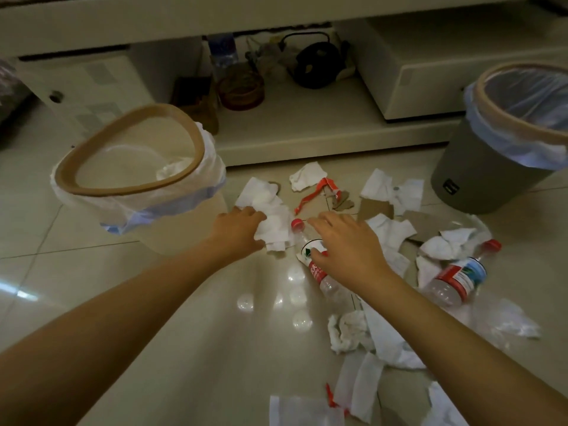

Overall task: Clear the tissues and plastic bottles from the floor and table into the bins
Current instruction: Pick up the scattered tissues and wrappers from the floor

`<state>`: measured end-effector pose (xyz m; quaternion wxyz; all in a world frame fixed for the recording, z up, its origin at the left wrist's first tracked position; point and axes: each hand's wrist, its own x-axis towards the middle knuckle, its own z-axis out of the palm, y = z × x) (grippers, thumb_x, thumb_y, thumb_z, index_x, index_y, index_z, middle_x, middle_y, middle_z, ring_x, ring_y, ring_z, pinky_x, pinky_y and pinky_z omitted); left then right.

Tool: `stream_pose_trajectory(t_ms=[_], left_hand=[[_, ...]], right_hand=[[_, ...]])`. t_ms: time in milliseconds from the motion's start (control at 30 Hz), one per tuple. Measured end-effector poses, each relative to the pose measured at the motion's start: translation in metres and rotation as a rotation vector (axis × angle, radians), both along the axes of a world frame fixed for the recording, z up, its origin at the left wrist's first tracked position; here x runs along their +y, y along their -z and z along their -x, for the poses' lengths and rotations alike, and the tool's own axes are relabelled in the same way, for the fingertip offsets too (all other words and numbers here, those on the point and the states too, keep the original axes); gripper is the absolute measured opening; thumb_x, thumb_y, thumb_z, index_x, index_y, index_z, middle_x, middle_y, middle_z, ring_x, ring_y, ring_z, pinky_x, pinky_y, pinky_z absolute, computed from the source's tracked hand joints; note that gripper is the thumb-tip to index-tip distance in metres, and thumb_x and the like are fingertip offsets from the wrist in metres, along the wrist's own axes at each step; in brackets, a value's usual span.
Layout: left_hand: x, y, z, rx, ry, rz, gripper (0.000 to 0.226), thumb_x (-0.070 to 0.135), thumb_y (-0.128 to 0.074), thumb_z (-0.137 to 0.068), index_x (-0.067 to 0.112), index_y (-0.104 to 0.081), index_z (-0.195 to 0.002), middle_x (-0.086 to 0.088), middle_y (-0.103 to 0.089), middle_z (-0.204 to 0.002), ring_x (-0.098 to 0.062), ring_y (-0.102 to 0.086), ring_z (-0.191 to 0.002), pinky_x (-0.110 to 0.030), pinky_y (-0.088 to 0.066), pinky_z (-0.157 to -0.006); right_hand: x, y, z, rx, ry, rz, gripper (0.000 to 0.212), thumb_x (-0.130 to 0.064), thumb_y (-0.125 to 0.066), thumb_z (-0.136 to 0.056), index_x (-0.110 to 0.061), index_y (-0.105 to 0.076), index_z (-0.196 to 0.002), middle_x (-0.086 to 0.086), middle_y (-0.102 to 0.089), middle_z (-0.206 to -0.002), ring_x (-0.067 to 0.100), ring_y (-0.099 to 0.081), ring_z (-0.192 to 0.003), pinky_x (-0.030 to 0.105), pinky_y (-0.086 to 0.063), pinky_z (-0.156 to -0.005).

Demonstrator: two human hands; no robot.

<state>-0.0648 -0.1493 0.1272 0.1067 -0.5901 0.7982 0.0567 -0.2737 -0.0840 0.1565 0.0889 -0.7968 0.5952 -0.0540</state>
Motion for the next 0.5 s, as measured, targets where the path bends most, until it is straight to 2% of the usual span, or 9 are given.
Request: stream_pose_trajectory(t_ms=[167,300,500], left_hand=[[-0.028,0.046,0.004,0.114,-0.019,-0.067,0.062,0.045,-0.061,-0.086,0.024,-0.038,-0.14,-0.005,-0.042,-0.141,-0.027,-0.047,-0.122,-0.039,-0.045,-0.092],[-0.059,0.083,0.0,0.176,-0.112,-0.159,0.054,0.045,-0.05,-0.092,0.018,-0.04,-0.137,-0.01,-0.045,-0.136,-0.028,-0.05,-0.116,-0.039,-0.046,-0.09],[-0.111,0.12,0.006,0.184,-0.205,-0.058,0.051,0.046,-0.043,-0.095,0.018,-0.036,-0.137,-0.012,-0.039,-0.138,-0.032,-0.043,-0.12,-0.04,-0.042,-0.092]], right_hand=[[-0.017,0.019,-0.01,0.022,0.028,-0.027,0.047,-0.031,-0.053,-0.089,-0.023,-0.044,-0.134,0.0,-0.05,-0.132,0.021,-0.048,-0.117,0.035,-0.041,-0.092],[-0.034,0.04,-0.03,0.054,0.036,-0.085,0.05,-0.03,-0.054,-0.087,-0.021,-0.042,-0.135,0.002,-0.049,-0.134,0.023,-0.05,-0.116,0.036,-0.041,-0.09],[-0.066,0.084,-0.067,0.08,0.03,-0.177,0.055,-0.033,-0.052,-0.09,-0.02,-0.036,-0.14,0.007,-0.035,-0.146,0.027,-0.041,-0.125,0.038,-0.04,-0.094]])
